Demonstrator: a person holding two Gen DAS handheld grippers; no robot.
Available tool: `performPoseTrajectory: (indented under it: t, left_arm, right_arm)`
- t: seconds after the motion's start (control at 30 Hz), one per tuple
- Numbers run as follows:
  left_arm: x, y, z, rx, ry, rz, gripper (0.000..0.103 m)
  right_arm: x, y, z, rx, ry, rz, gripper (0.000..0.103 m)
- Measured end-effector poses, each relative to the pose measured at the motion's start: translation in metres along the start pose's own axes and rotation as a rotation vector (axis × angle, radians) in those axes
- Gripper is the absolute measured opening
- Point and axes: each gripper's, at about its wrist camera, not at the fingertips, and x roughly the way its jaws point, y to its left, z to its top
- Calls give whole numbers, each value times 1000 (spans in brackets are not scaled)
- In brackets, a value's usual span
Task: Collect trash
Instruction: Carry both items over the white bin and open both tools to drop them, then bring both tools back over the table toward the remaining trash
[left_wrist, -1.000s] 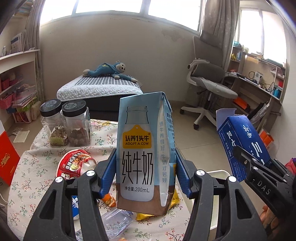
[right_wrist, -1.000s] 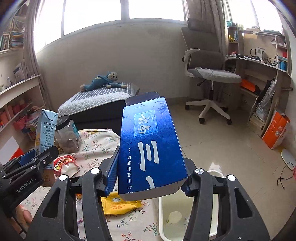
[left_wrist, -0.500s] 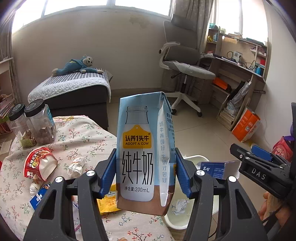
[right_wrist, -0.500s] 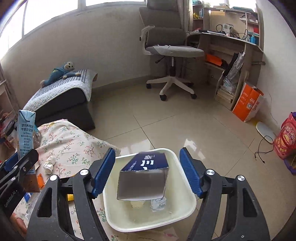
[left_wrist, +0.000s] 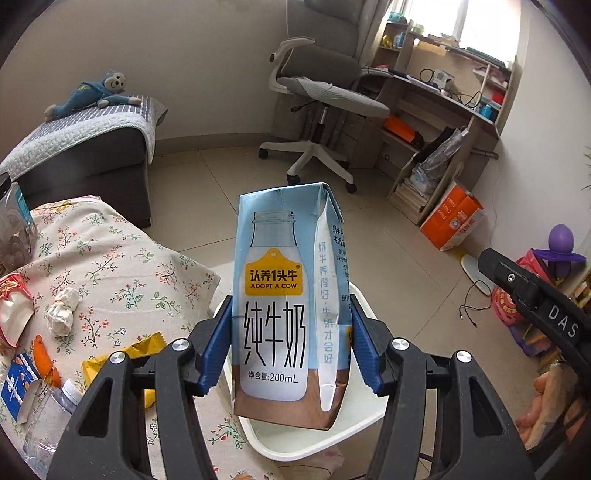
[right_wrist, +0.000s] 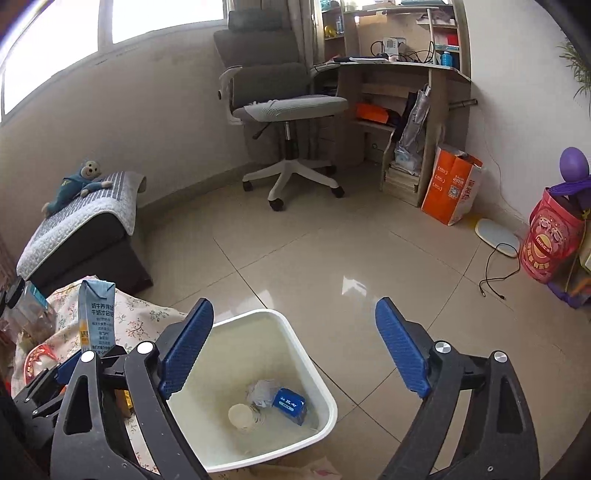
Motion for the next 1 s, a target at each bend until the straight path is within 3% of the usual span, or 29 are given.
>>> performPoseTrajectory:
  t: [0.1, 0.13, 0.2, 0.4, 0.57, 1.0]
  left_arm:
    - [6, -4, 4, -5, 27, -26, 78]
    - [4, -2, 5, -16, 20, -24, 79]
    - [-2, 5, 9, -29, 4, -16, 79]
    - [-27, 29, 12, -19, -96, 133, 81]
    - [-46, 52, 17, -65, -136, 188, 83]
    - [-76, 115, 16, -117, -147, 288, 85]
  right_arm:
    - [-2, -2, 0, 4, -20, -28, 90]
    - [-3, -3, 0, 4, -26, -28, 90]
    - [-6, -1, -1, 9, -37, -18, 91]
    - [-14, 24, -6, -34, -89, -16, 96]
    - [-19, 51, -10, -81, -111, -1, 96]
    - [-16, 127, -16, -150, -92, 75, 96]
